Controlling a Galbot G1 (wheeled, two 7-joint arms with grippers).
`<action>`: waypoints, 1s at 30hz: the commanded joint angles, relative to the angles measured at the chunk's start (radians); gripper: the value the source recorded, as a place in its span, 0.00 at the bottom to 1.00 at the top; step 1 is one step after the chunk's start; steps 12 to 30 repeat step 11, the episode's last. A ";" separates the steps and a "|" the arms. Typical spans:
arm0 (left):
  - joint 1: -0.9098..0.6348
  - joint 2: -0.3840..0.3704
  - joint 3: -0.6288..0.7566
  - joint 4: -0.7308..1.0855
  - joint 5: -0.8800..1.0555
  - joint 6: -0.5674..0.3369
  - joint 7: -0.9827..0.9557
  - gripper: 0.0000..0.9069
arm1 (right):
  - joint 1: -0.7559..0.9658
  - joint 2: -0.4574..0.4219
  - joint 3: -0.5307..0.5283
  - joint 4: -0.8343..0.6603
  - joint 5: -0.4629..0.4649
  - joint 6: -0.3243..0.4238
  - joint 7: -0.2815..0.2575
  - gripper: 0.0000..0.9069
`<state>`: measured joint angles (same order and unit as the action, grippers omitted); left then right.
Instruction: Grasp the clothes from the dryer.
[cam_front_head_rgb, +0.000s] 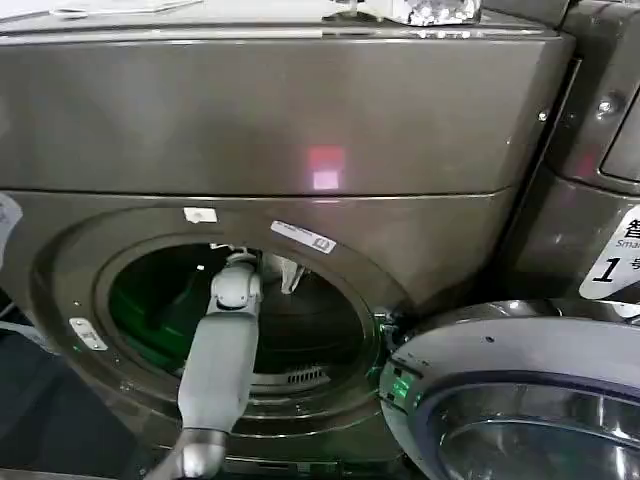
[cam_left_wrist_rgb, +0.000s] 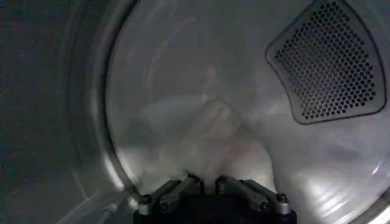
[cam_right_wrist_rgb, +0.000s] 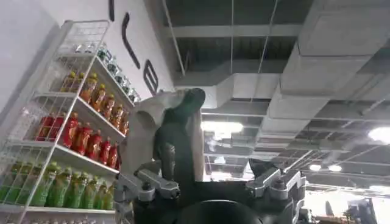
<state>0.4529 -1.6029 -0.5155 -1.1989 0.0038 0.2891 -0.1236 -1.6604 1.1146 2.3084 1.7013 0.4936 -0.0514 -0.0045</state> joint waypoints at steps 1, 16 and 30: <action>0.003 0.001 0.000 -0.004 -0.003 0.001 0.000 0.00 | 0.002 0.000 0.002 0.011 -0.009 -0.027 0.012 1.00; 0.005 0.004 0.000 -0.010 -0.004 0.003 0.004 0.00 | 0.003 0.001 0.003 0.022 -0.019 -0.033 0.009 1.00; 0.005 0.004 0.000 -0.010 -0.004 0.003 0.004 0.00 | 0.003 0.001 0.003 0.022 -0.019 -0.033 0.009 1.00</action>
